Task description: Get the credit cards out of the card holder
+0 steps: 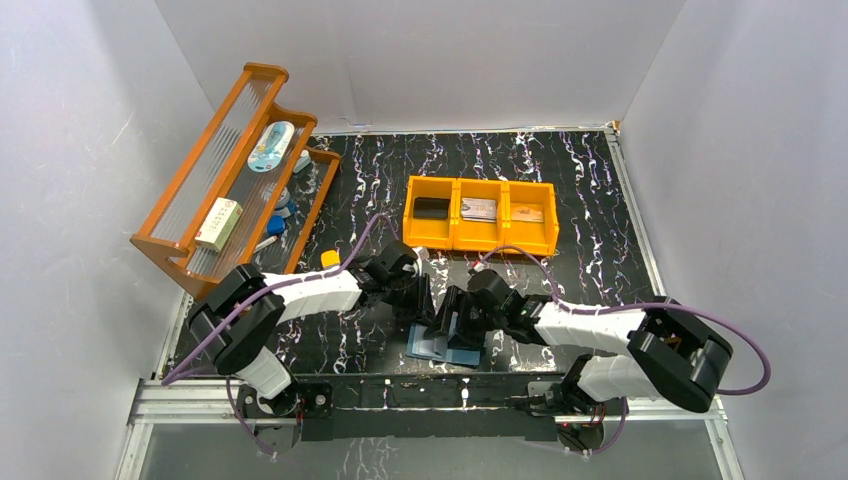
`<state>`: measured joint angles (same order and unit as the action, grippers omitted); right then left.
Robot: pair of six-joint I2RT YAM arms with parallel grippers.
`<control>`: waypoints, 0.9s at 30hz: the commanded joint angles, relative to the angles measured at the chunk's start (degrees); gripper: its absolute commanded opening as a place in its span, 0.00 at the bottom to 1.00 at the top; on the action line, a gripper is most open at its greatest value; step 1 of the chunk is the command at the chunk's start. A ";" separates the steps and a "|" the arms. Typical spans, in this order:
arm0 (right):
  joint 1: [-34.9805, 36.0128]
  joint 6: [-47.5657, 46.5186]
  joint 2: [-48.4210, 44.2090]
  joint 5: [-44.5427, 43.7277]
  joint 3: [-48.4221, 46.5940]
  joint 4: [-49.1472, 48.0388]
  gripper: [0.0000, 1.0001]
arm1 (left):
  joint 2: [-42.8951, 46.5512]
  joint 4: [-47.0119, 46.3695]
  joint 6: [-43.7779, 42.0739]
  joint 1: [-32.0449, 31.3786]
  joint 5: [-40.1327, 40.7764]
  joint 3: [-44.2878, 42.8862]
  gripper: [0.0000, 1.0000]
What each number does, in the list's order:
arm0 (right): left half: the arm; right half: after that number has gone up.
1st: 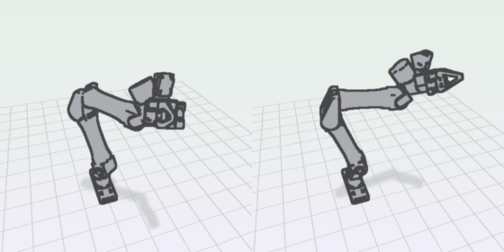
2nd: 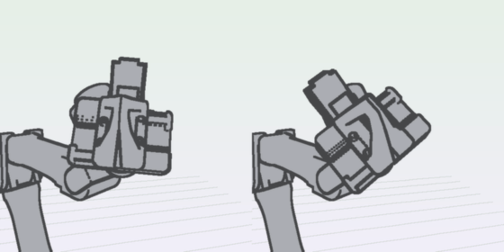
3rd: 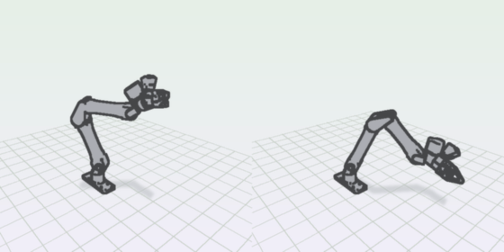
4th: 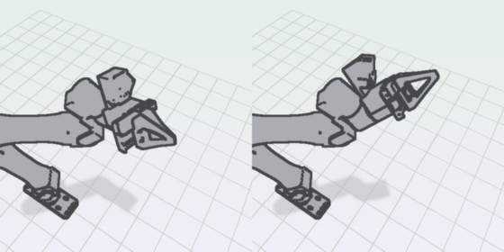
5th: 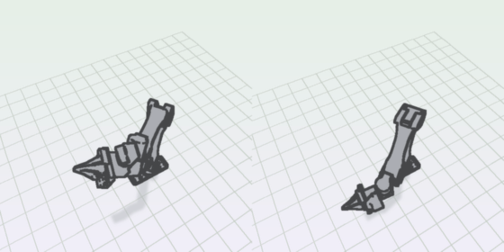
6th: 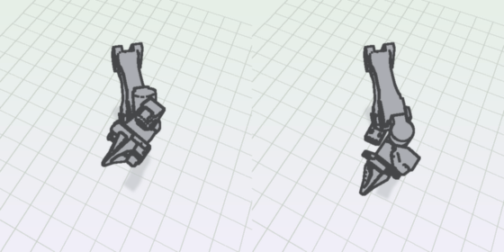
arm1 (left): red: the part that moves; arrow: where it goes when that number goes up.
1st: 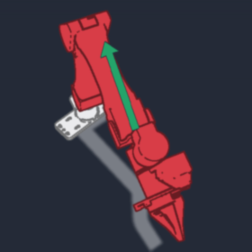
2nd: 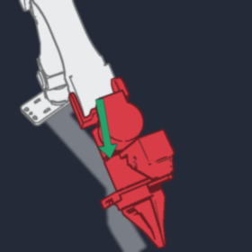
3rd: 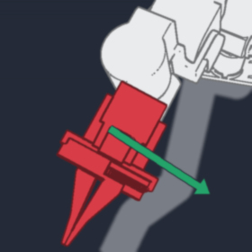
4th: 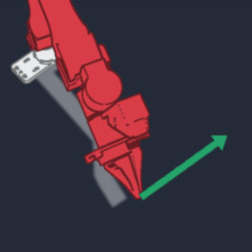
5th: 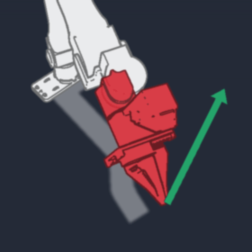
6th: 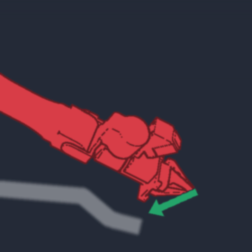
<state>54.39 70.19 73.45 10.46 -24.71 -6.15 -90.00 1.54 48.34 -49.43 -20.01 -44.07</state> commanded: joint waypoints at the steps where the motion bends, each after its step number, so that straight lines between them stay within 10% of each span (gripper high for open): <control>1: -0.23 -3.51 -2.72 -1.94 -4.44 4.05 0.81 | -0.74 -2.57 -1.03 -0.44 -8.46 -1.97 0.24; 17: -0.16 -0.53 -12.65 -9.97 -3.83 8.95 0.74 | -5.44 -17.13 3.57 -1.38 -17.21 -1.29 0.28; 27: -0.16 0.68 -21.67 -18.89 -7.35 27.90 0.63 | -8.75 -15.65 3.00 -1.93 -15.15 -2.14 0.28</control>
<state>54.76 68.93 54.17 -0.12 -28.12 14.39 -96.97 -15.68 52.07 -49.95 -32.12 -44.75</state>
